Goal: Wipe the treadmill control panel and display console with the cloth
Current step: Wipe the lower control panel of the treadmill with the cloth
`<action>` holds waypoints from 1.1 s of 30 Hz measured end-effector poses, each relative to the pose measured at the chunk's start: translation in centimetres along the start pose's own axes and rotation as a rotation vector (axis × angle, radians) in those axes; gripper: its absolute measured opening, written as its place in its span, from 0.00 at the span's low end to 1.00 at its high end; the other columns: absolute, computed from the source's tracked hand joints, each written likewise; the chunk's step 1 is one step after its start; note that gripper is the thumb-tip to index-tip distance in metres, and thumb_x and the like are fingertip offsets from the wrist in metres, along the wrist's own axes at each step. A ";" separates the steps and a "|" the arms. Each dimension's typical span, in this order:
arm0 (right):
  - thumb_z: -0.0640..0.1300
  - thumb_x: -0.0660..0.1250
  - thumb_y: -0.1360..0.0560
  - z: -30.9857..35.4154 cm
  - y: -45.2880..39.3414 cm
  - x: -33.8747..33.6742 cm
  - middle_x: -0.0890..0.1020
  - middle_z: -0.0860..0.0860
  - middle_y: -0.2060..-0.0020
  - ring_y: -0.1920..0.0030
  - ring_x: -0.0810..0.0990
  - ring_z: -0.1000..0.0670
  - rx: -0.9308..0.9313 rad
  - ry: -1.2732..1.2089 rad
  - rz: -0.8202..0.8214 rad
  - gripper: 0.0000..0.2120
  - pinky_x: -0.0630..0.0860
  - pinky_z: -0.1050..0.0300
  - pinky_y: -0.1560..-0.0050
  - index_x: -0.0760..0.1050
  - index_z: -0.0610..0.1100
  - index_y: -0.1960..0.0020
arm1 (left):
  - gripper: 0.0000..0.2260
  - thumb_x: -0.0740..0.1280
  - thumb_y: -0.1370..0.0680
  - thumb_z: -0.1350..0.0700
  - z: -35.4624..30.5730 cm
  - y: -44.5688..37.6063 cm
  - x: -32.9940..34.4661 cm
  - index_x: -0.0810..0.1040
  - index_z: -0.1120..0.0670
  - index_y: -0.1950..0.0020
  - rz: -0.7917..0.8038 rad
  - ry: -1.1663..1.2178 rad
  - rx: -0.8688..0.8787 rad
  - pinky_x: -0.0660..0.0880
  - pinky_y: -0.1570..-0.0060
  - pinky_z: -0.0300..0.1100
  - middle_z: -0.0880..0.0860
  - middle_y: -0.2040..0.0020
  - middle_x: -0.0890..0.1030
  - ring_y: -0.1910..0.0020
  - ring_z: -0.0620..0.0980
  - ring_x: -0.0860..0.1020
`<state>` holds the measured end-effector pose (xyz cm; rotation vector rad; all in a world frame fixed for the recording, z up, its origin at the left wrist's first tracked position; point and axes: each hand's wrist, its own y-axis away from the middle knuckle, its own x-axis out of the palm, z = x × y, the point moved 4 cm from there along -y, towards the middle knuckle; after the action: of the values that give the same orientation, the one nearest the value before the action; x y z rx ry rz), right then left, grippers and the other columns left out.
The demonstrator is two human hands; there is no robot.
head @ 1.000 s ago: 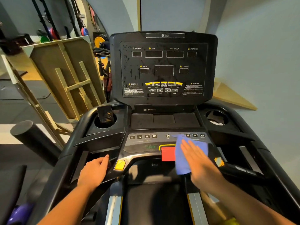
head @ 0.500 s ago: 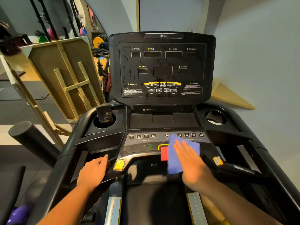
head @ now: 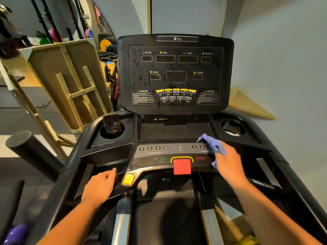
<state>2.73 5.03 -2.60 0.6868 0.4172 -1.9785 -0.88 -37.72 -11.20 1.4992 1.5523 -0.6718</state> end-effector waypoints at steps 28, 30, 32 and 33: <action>0.45 0.66 0.21 -6.6 -0.6 3.7 0.70 0.45 0.30 0.25 0.66 0.40 -0.351 0.700 -0.010 0.31 0.64 0.45 0.26 0.61 0.38 0.22 | 0.20 0.54 0.14 0.42 -0.3 0.4 -0.3 0.81 0.46 0.56 -0.006 0.031 -0.011 0.79 0.53 0.48 0.46 0.63 0.84 0.60 0.45 0.82; 0.50 0.66 0.22 -4.7 0.8 5.1 0.70 0.35 0.28 0.28 0.68 0.33 -0.253 0.657 -0.161 0.33 0.69 0.36 0.30 0.62 0.33 0.24 | 0.21 0.54 0.14 0.42 -0.3 0.4 -0.3 0.81 0.46 0.57 -0.006 0.032 -0.006 0.76 0.57 0.45 0.46 0.64 0.84 0.61 0.45 0.82; 0.56 0.53 0.20 -1.4 2.6 8.4 0.67 0.32 0.27 0.26 0.64 0.30 -0.324 0.686 -0.171 0.34 0.62 0.35 0.27 0.61 0.31 0.24 | 0.21 0.54 0.14 0.43 -0.3 0.5 -0.3 0.81 0.47 0.58 -0.012 0.032 -0.007 0.75 0.57 0.45 0.47 0.64 0.84 0.61 0.45 0.82; 0.56 0.50 0.19 0.5 3.3 10.5 0.64 0.32 0.25 0.25 0.61 0.30 -0.441 0.692 -0.132 0.34 0.59 0.35 0.25 0.60 0.31 0.23 | 0.21 0.54 0.14 0.42 -0.3 0.5 -0.3 0.81 0.46 0.57 -0.013 0.030 -0.005 0.76 0.55 0.46 0.47 0.63 0.84 0.60 0.45 0.82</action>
<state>1.54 -4.00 -8.76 1.0572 1.2971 -1.6307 -0.51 -37.59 -10.72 1.5028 1.5859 -0.6548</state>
